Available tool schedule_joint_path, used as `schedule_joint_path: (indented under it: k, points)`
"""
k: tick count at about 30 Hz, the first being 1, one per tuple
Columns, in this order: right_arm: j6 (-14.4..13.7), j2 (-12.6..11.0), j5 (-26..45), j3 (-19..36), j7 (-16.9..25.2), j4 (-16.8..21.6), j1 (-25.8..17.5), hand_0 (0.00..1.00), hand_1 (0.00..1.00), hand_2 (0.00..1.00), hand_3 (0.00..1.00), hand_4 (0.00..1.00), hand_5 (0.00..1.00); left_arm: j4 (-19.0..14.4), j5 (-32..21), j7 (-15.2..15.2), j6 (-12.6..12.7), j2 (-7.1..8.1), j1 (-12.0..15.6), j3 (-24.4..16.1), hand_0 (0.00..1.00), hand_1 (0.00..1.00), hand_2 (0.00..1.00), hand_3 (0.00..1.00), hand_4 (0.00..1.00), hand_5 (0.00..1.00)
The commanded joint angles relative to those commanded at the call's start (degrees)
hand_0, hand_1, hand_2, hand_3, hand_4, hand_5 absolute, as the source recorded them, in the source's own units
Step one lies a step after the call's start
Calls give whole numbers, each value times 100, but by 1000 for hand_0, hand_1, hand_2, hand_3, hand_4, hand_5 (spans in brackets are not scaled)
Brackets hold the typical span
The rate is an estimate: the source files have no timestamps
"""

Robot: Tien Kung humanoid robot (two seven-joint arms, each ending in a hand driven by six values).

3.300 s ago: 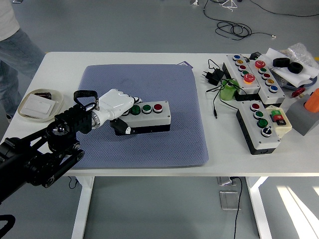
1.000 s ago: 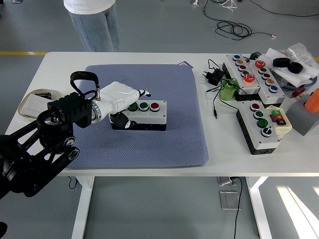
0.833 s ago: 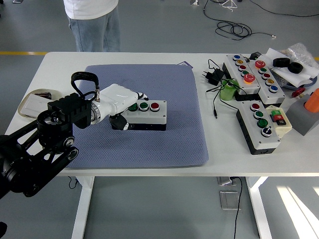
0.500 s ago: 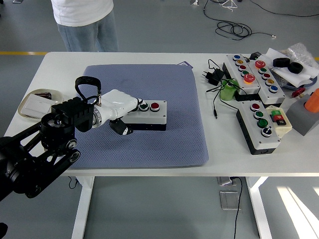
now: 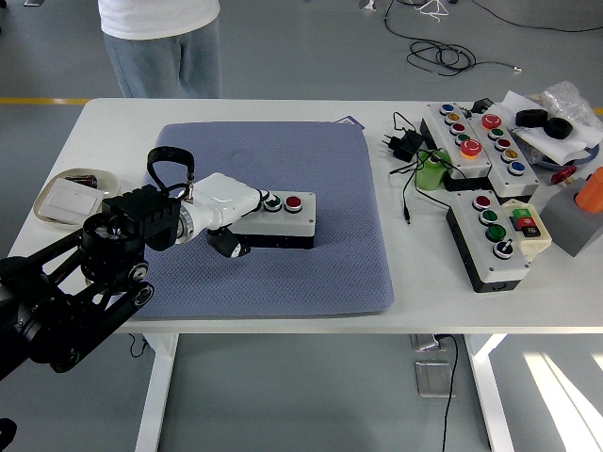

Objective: Pick up the button,place it on the desk,press the button,press the button

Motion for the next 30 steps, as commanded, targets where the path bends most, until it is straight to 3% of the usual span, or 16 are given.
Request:
schedule_joint_path:
  k: [9, 17, 21, 30]
  points:
    - [-2, -3, -4, 9, 6, 0, 8, 787, 797, 817, 751, 412, 479, 34, 0, 11, -51, -10, -26, 2, 2, 13, 47, 780, 767, 178]
    - [-4, -4, 13, 4, 11, 0, 18, 787, 797, 817, 751, 412, 479, -162, 0, 29, 559, -25, -60, -86, 2, 14, 50, 827, 762, 175]
    - [-1, -6, -6, 10, 5, 0, 24, 787, 797, 817, 751, 412, 479, -217, 0, 20, 723, -57, -122, -88, 2, 14, 50, 827, 762, 175]
    - [-10, -17, -16, 34, 6, 0, 40, 787, 797, 817, 751, 412, 479, -104, 0, 0, 659, -149, -198, 40, 2, 16, 52, 827, 754, 169]
